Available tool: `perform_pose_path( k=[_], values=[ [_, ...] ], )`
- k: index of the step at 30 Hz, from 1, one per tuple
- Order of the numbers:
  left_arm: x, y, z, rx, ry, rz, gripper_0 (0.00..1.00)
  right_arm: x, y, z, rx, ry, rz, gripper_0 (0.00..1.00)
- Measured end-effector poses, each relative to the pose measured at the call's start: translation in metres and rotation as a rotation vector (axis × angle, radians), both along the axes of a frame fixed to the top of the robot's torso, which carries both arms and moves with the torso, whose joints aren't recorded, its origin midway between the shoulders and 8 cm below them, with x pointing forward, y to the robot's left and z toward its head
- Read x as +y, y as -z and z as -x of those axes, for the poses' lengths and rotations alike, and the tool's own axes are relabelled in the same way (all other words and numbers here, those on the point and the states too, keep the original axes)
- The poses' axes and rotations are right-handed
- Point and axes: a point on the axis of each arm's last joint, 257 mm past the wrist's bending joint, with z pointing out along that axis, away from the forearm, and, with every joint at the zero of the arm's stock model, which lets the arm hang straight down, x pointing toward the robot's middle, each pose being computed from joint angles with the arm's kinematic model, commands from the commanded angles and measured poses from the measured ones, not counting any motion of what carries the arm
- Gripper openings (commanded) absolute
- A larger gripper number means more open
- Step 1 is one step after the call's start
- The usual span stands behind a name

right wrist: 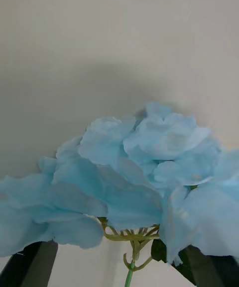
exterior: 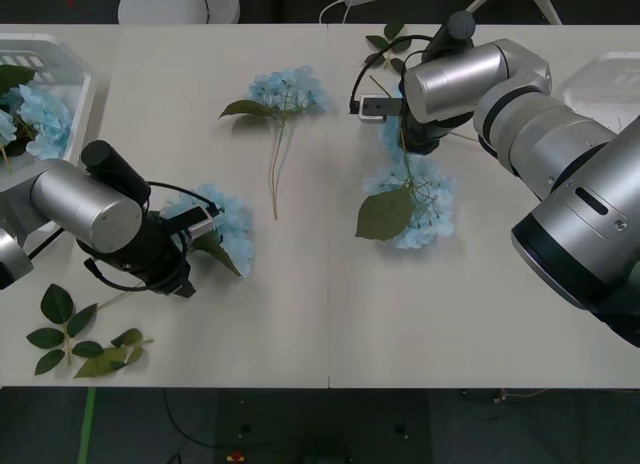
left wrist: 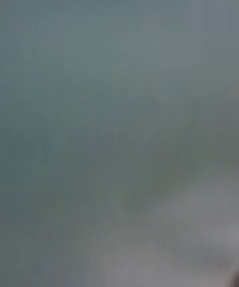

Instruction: Place the red flowers into the right box and the blue flowers into the left box. If a person shows an open palm, hand one flower to the person first, then continue sorting.

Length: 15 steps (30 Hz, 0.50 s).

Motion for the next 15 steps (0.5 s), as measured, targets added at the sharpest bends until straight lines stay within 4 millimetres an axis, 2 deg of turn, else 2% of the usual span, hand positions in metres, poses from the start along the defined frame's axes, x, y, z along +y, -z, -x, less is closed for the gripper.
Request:
perform_pose_path(
  k=[1, 2, 3, 4, 5, 6, 7, 8, 10, 11, 13, 15],
  values=[
    [-0.001, -0.001, -0.001, -0.003, -0.001, 0.002, 1.0, 0.002, 0.001, 0.0, -0.001, -0.004, 0.003, 0.66],
    [-0.002, -0.001, -0.002, -0.004, -0.002, 0.005, 0.92, 0.003, 0.003, 0.001, 0.001, -0.007, 0.006, 0.62],
    [-0.002, -0.002, -0.002, -0.006, -0.003, 0.006, 0.65, 0.003, 0.005, 0.002, 0.004, -0.009, 0.008, 0.59],
    [0.0, -0.002, -0.004, -0.012, -0.005, 0.001, 0.46, 0.003, 0.007, 0.003, 0.007, -0.011, 0.011, 0.58],
    [0.002, -0.002, -0.006, -0.017, -0.007, -0.002, 0.38, 0.003, 0.009, 0.004, 0.009, -0.011, 0.012, 0.58],
    [0.003, -0.003, -0.008, -0.023, -0.01, -0.005, 0.25, 0.003, 0.011, 0.005, 0.011, -0.01, 0.012, 0.57],
    [0.005, -0.003, -0.01, -0.027, -0.013, -0.006, 0.18, 0.002, 0.012, 0.005, 0.013, -0.01, 0.014, 0.54],
    [0.006, -0.003, -0.011, -0.031, -0.017, -0.008, 0.14, 0.002, 0.013, 0.006, 0.014, -0.011, 0.015, 0.53],
    [0.01, -0.004, -0.015, -0.039, -0.025, -0.011, 0.03, 0.002, 0.015, 0.007, 0.016, -0.012, 0.017, 0.42],
    [0.011, -0.005, -0.017, -0.043, -0.029, -0.012, 0.01, 0.002, 0.016, 0.007, 0.017, -0.013, 0.019, 0.39],
    [0.015, -0.005, -0.021, -0.056, -0.036, -0.015, 0.01, 0.002, 0.018, 0.008, 0.019, -0.015, 0.023, 0.26],
    [0.017, -0.006, -0.026, -0.075, -0.038, -0.016, 0.01, 0.001, 0.019, 0.008, 0.02, -0.016, 0.027, 0.17]
  ],
)
